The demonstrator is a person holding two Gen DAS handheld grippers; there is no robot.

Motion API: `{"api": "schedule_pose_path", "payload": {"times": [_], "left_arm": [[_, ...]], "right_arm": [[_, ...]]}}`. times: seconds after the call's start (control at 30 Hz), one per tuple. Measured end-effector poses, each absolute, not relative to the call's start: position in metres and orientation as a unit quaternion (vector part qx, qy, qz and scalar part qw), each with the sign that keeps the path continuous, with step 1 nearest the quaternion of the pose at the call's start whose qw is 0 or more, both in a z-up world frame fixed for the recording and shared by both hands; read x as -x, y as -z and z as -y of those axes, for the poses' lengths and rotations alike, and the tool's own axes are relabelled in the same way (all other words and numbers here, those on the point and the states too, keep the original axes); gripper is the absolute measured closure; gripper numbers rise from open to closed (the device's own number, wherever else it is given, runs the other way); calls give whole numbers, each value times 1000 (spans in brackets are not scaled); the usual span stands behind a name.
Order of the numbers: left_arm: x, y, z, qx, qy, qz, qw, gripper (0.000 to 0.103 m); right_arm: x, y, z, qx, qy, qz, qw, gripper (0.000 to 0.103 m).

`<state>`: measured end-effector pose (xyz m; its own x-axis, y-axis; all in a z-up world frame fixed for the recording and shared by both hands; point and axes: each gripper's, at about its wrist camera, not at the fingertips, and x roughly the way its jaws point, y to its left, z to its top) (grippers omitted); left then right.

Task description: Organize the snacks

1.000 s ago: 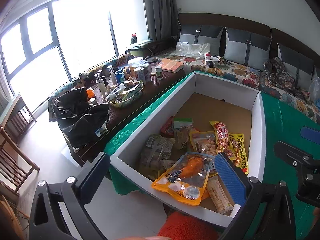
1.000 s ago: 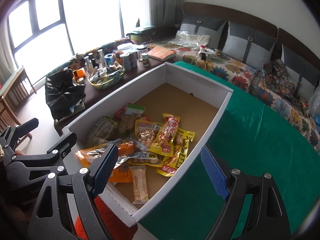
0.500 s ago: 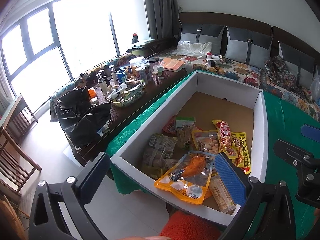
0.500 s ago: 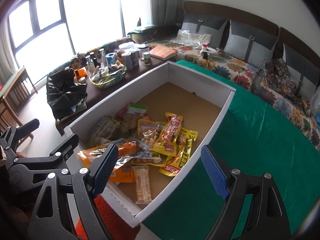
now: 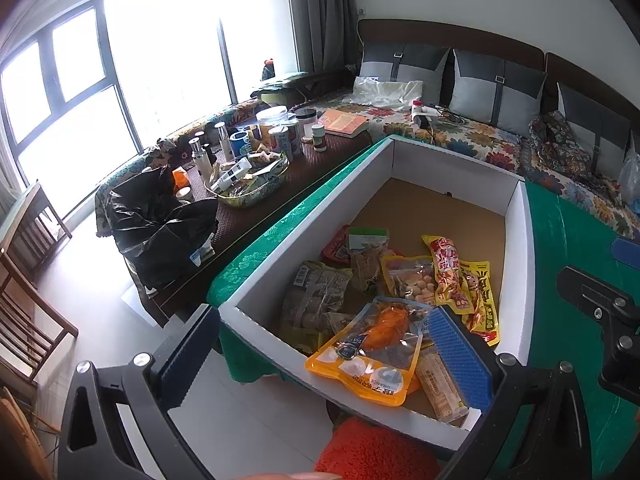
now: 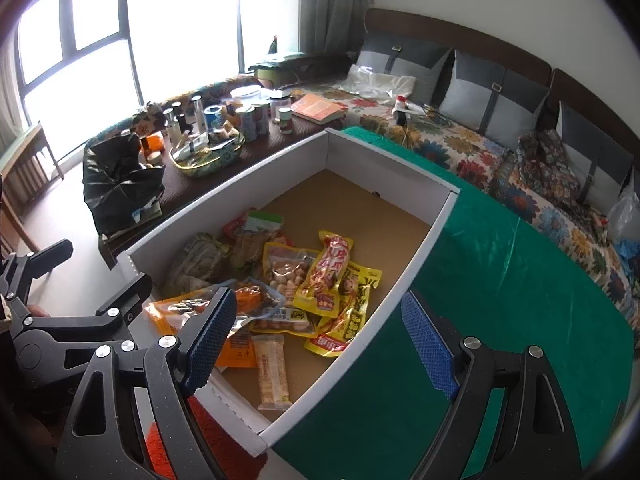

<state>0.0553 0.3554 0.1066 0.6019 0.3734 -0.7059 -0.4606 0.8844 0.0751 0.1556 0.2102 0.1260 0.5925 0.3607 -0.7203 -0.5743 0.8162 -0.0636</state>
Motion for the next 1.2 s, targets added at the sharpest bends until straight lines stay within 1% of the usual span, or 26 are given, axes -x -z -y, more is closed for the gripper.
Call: {"api": "schedule_pose_path", "payload": {"times": [0.27, 1.2], "left_arm": [[-56, -105, -361, 71, -231, -385, 891, 0], [-51, -110, -361, 74, -227, -377, 895, 0]], "right_arm": [[-155, -133, -212, 180, -232, -348, 890, 16], [-157, -139, -211, 197, -210, -334, 897, 16]]}}
